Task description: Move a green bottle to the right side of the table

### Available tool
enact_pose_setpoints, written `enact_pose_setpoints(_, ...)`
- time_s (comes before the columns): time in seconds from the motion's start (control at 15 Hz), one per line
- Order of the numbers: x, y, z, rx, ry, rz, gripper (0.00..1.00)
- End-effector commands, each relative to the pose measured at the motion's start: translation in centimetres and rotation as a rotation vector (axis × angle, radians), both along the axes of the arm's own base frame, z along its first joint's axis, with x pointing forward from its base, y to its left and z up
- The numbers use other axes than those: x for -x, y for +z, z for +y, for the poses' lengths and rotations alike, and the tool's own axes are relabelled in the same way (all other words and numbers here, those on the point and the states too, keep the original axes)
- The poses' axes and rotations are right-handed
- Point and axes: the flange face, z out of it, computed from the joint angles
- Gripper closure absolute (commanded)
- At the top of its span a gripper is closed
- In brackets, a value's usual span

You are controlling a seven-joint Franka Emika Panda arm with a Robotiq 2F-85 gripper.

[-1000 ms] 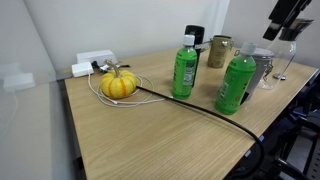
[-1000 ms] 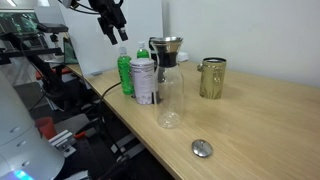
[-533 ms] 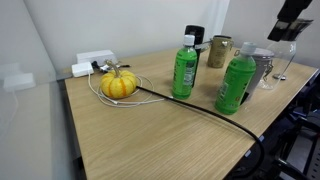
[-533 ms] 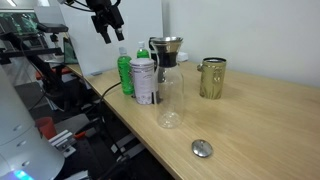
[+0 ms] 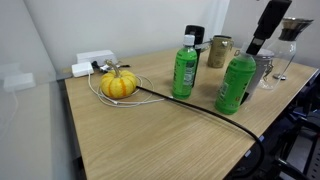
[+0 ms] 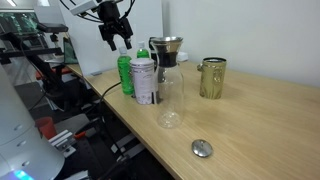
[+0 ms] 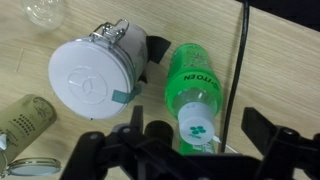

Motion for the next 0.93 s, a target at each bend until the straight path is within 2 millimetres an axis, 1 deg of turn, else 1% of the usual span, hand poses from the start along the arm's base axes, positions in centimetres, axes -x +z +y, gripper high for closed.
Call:
enact_pose_setpoints(0.0, -1.7, -1.0, 0.3, -0.035, 0.041, 0.029, 0.0)
enact_pose_setpoints(0.13, -2.1, -1.6, 0.4, -0.039, 0.054, 0.056, 0.0)
enact_pose_setpoints(0.2, -2.3, -1.8, 0.4, -0.036, 0.058, 0.071, 0.05)
enact_pose_setpoints(0.33, -2.6, -2.1, 0.6, -0.034, 0.071, 0.084, 0.21)
enact_pose_setpoints(0.4, -2.8, -2.3, 0.7, -0.033, 0.075, 0.086, 0.32)
enact_pose_setpoints(0.47, -3.0, -2.3, 0.8, -0.035, 0.075, 0.09, 0.38)
enact_pose_setpoints(0.53, -3.1, -2.4, 0.9, -0.034, 0.072, 0.094, 0.47)
enact_pose_setpoints(0.67, -3.2, -2.4, 0.9, -0.036, 0.068, 0.096, 0.61)
enact_pose_setpoints(0.8, -3.4, -2.2, 0.9, -0.038, 0.063, 0.091, 0.73)
enact_pose_setpoints(0.87, -3.4, -2.0, 0.9, -0.039, 0.062, 0.087, 0.74)
